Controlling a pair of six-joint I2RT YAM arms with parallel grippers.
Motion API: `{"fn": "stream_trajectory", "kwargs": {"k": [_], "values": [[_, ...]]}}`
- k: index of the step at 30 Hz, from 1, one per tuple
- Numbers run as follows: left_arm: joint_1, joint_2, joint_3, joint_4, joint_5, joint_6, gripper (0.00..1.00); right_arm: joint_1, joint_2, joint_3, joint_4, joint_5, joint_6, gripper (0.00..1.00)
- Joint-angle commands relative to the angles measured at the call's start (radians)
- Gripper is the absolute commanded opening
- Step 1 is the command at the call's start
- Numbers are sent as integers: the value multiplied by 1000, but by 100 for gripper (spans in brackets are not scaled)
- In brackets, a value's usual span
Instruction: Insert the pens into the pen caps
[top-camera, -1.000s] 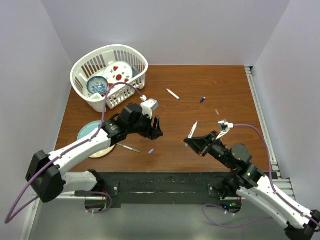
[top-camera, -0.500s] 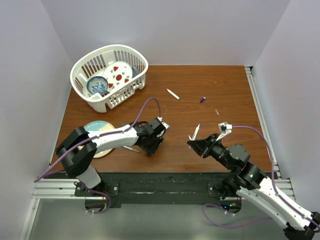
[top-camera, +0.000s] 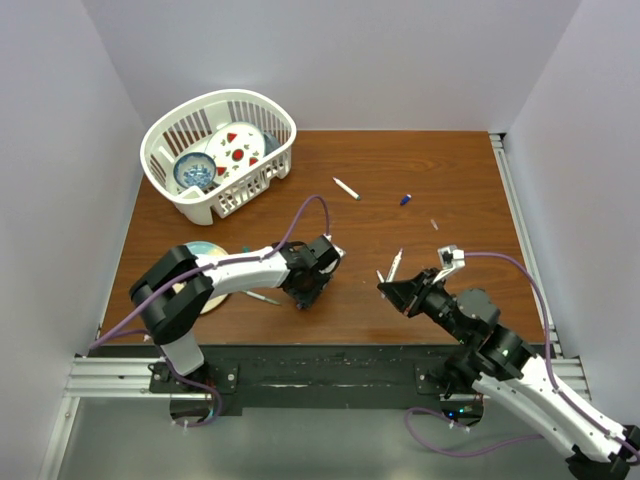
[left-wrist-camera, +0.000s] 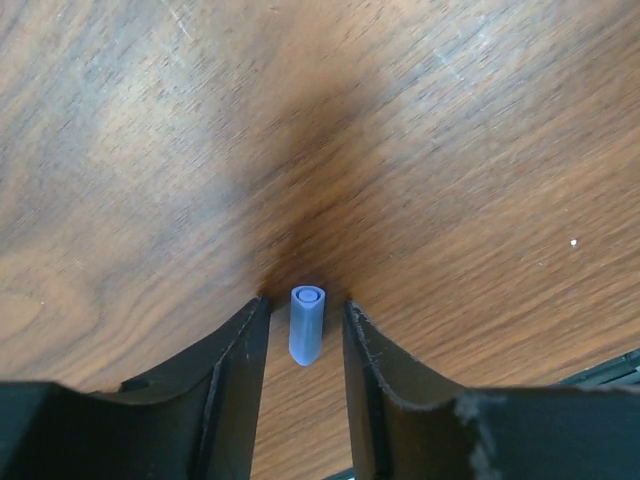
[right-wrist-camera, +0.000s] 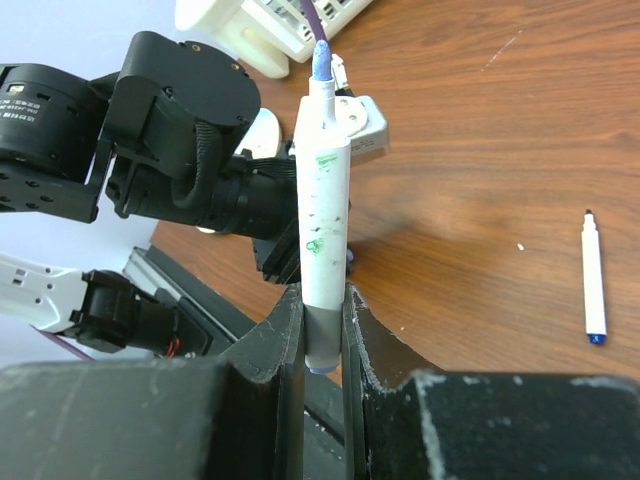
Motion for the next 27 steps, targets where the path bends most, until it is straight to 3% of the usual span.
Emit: {"fn": "stream_trajectory", "kwargs": {"k": [1,3,6,7,11,18,22,25,27], "values": [[-7,14,2,20,-6,11,36,0,-19,49,-16,34,-24,0],[-7,15,-10,32,5,5,33,0,-22,49,-16,42,-24,0],[-8,15,-29,51,22,-6,20,0,-6,49,-28,54,-17,0],[-10,11,-33,64,31,-17,11,0,7,52,-33,59,-14,0],[-10,-69,-46,140,112,-47,0,0,40,38,-22,38,-17,0],[42,-296,-104,422,247,-201,0,0,184,-41,212,-99,-43,0],[142,-399,-271,796,449,-432,0,1,305,-66,378,-231,-30,0],[188,-466,-336,995,499,-509,0,1,412,-90,531,-326,11,0],[191,-492,-331,1022,501,-511,0,1,499,-103,659,-402,43,0]]}}
